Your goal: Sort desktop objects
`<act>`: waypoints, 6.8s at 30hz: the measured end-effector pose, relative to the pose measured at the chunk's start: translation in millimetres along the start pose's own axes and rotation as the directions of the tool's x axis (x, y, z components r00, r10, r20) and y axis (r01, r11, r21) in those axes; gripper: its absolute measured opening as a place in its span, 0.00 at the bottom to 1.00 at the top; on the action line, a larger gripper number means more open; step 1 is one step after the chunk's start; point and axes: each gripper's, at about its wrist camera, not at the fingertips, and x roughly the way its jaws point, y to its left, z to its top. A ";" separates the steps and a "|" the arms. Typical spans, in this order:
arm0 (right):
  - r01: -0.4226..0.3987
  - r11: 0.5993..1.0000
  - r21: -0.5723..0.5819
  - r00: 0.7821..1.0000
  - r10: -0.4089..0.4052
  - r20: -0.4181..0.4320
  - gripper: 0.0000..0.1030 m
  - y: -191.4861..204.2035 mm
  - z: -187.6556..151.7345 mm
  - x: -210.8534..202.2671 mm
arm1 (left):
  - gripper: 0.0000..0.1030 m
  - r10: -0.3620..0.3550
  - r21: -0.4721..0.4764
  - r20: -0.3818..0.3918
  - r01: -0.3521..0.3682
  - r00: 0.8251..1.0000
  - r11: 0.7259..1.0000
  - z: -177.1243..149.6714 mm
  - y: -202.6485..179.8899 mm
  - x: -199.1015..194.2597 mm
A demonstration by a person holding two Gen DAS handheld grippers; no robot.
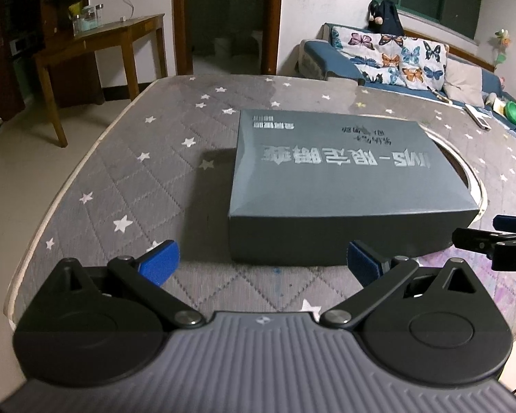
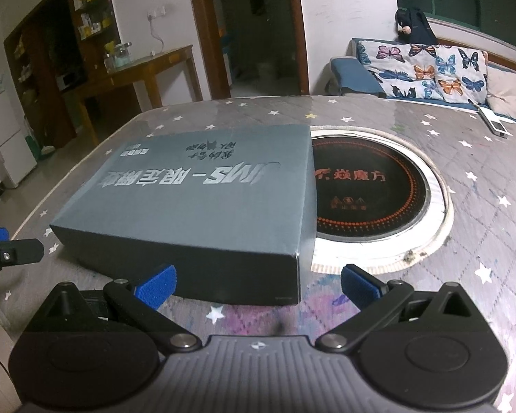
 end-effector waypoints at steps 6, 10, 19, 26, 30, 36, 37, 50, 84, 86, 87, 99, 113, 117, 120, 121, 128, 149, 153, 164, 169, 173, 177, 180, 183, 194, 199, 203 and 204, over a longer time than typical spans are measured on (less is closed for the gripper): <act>0.000 1.000 0.003 1.000 0.000 -0.002 1.00 -0.8 -11.3 -5.6 | 1.00 0.017 0.013 0.000 -0.017 1.000 1.000 -7.9 -3.7 -2.2; 0.002 1.000 0.002 1.000 -0.002 -0.009 1.00 0.0 -19.0 -7.2 | 1.00 0.025 0.020 -0.003 -0.025 1.000 0.999 -13.2 -6.6 -3.5; -0.003 1.000 0.002 1.000 0.003 -0.015 1.00 5.4 -34.5 -14.0 | 1.00 0.028 0.030 -0.031 -0.027 0.999 0.999 -25.0 -14.3 -1.7; 0.004 1.000 -0.031 1.000 -0.004 -0.020 1.00 15.1 -48.8 -17.4 | 1.00 0.027 0.040 -0.058 -0.025 0.998 0.999 -34.7 -20.9 0.8; 0.013 0.999 -0.052 1.000 -0.014 -0.023 1.00 19.9 -56.8 -18.1 | 1.00 0.027 0.044 -0.073 -0.024 0.997 0.999 -39.8 -24.6 2.3; 0.022 0.997 -0.079 1.000 -0.024 -0.019 1.00 23.5 -61.3 -22.2 | 1.00 0.022 0.048 -0.087 -0.018 0.996 0.999 -44.3 -29.0 4.4; 0.023 0.996 -0.084 1.000 -0.025 -0.018 1.00 24.4 -62.0 -22.7 | 1.00 0.022 0.048 -0.089 -0.017 0.996 0.999 -45.0 -29.6 4.8; 0.032 0.994 -0.107 0.999 -0.034 -0.011 1.00 29.5 -71.9 -26.4 | 1.00 0.015 0.052 -0.113 -0.010 0.993 0.999 -51.3 -34.7 8.2; 0.029 0.991 -0.127 1.000 -0.028 0.011 1.00 47.5 -76.6 -32.3 | 1.00 0.008 0.049 -0.096 -0.003 0.995 0.999 -55.9 -33.8 2.7; 0.031 0.991 -0.128 0.999 -0.029 0.012 1.00 48.4 -75.4 -32.0 | 1.00 0.011 0.044 -0.093 -0.007 0.996 0.999 -55.4 -32.9 3.6; 0.031 0.991 -0.128 0.999 -0.030 0.013 1.00 48.8 -74.9 -31.9 | 1.00 0.012 0.039 -0.092 -0.009 0.996 0.999 -55.3 -32.3 4.0; 0.025 0.993 -0.115 0.999 -0.022 0.024 1.00 42.7 -69.8 -26.7 | 1.00 0.038 0.024 -0.110 -0.036 0.993 0.999 -48.4 -42.7 22.0; -0.009 0.993 -0.116 1.000 0.012 0.023 1.00 4.8 -59.1 -13.4 | 1.00 0.103 0.066 -0.158 -0.094 0.982 0.993 -37.5 -80.3 43.9; -0.025 0.993 -0.119 1.000 0.027 0.013 1.00 -0.4 -56.8 -8.2 | 1.00 0.118 0.069 -0.169 -0.108 0.979 0.992 -36.0 -86.4 48.7; -0.037 0.992 -0.121 0.999 0.038 0.007 1.00 -4.3 -55.2 -4.4 | 1.00 0.129 0.065 -0.175 -0.120 0.976 0.991 -33.5 -89.2 51.1; -0.041 0.992 -0.121 0.999 0.042 0.004 1.00 -5.5 -54.6 -3.1 | 1.00 0.132 0.065 -0.177 -0.123 0.975 0.990 -32.5 -90.2 52.2; -0.068 0.990 -0.125 0.998 0.067 -0.011 1.00 -13.8 -51.0 5.7 | 1.00 0.151 0.081 -0.199 -0.137 0.968 0.987 -28.5 -97.7 64.2; -0.099 0.988 -0.116 0.995 0.097 -0.017 1.00 -19.8 -50.6 22.3 | 1.00 0.140 0.142 -0.178 -0.116 0.974 0.983 -34.1 -83.3 60.6; -0.084 0.990 -0.117 0.996 0.084 -0.003 1.00 1.6 -50.9 10.4 | 1.00 0.124 0.143 -0.177 -0.099 0.976 0.985 -34.6 -74.6 59.7; -0.028 0.993 -0.115 0.999 0.029 0.014 1.00 33.0 -49.1 7.7 | 1.00 0.087 0.119 -0.161 -0.069 0.983 0.990 -32.9 -50.3 53.3; -0.019 0.993 -0.119 1.000 0.021 0.019 1.00 44.6 -47.8 7.2 | 1.00 0.089 0.096 -0.167 -0.074 0.982 0.993 -31.6 -40.9 51.8; -0.013 0.991 -0.131 1.000 0.016 0.017 1.00 50.7 -47.3 7.3 | 1.00 0.116 0.096 -0.164 -0.101 0.980 0.990 -32.4 -37.3 51.7; -0.019 0.990 -0.138 1.000 0.021 0.016 1.00 54.1 -47.1 8.4 | 1.00 0.134 0.093 -0.168 -0.119 0.977 0.988 -34.4 -35.1 50.9; -0.024 0.990 -0.142 1.000 0.027 0.016 1.00 56.4 -46.9 9.3 | 1.00 0.140 0.088 -0.174 -0.126 0.975 0.988 -35.8 -33.3 51.0; -0.030 0.989 -0.147 0.999 0.032 0.015 1.00 58.7 -46.8 10.2 | 1.00 0.148 0.083 -0.179 -0.135 0.973 0.987 -36.1 -31.4 51.8; -0.050 0.985 -0.162 0.999 0.052 0.012 1.00 67.2 -46.2 13.6 | 1.00 0.165 0.084 -0.188 -0.151 0.968 0.985 -36.6 -29.9 55.1; -0.058 0.984 -0.168 0.998 0.061 0.011 1.00 68.8 -47.9 14.1 | 1.00 0.169 0.083 -0.193 -0.156 0.966 0.984 -37.2 -30.6 56.5; -0.060 0.984 -0.167 0.998 0.063 0.012 1.00 65.3 -51.6 12.2 | 1.00 0.178 0.088 -0.198 -0.164 0.964 0.983 -37.9 -32.2 57.2; -0.060 0.984 -0.167 0.998 0.063 0.012 1.00 65.2 -51.8 12.1 | 1.00 0.179 0.090 -0.198 -0.165 0.964 0.982 -38.1 -32.4 57.0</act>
